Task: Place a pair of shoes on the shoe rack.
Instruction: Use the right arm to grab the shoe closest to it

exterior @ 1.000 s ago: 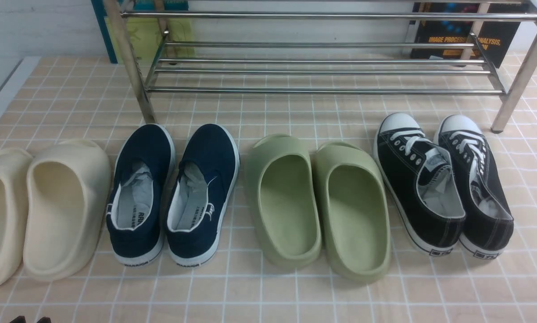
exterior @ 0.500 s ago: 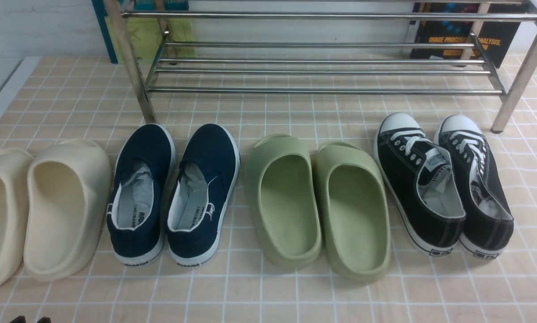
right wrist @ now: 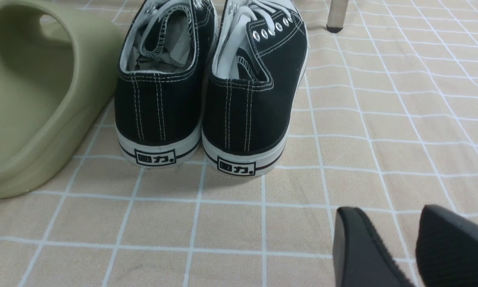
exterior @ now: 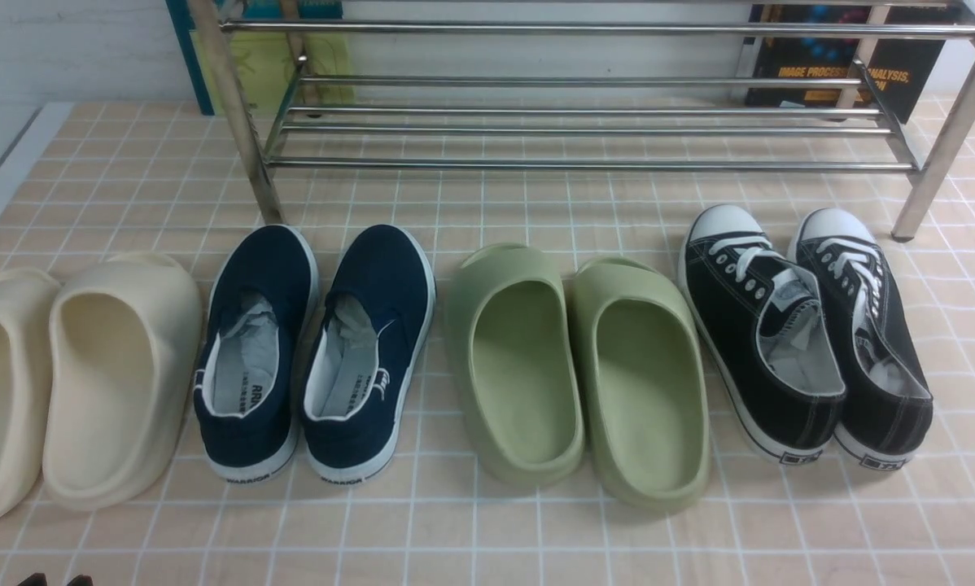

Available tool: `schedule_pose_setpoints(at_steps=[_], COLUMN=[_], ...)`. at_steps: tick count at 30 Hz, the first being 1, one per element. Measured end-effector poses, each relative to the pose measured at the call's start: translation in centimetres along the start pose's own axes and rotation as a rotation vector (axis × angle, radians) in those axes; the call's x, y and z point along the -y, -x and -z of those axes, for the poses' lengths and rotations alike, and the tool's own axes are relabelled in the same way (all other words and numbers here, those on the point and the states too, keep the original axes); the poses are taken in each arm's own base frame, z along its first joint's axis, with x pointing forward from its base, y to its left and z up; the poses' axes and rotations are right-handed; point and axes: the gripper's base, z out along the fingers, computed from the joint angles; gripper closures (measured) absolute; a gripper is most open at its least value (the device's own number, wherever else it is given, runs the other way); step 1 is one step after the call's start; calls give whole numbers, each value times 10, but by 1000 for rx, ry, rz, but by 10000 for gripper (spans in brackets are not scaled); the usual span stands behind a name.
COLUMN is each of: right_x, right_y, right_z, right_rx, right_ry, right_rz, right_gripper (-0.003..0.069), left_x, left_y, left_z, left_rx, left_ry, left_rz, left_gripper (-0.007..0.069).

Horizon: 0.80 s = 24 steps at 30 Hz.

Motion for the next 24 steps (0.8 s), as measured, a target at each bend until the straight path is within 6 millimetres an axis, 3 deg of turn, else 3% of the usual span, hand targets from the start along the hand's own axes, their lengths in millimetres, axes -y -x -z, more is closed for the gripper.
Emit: schedule_pose_setpoints(at_steps=[7, 13, 17, 21, 24], right_x=[1, 5, 7, 8, 8], right_y=[5, 44, 66, 77, 79], right_z=[-1, 11, 31, 46, 50], right_rx=[89, 537, 862, 1071, 1123], right_ry=[-9, -51, -65, -16, 35], right_rz=[-1, -2, -38, -151, -224], right_gripper=[421, 421, 421, 421, 421], left_x=[0, 0, 0, 0, 0], left_y=[0, 0, 0, 0, 0], left_z=[0, 0, 0, 0, 0], left_rx=[0, 0, 0, 0, 0], left_ry=[0, 0, 0, 0, 0], left_rz=[0, 0, 0, 0, 0], left_gripper=[384, 384, 384, 384, 384])
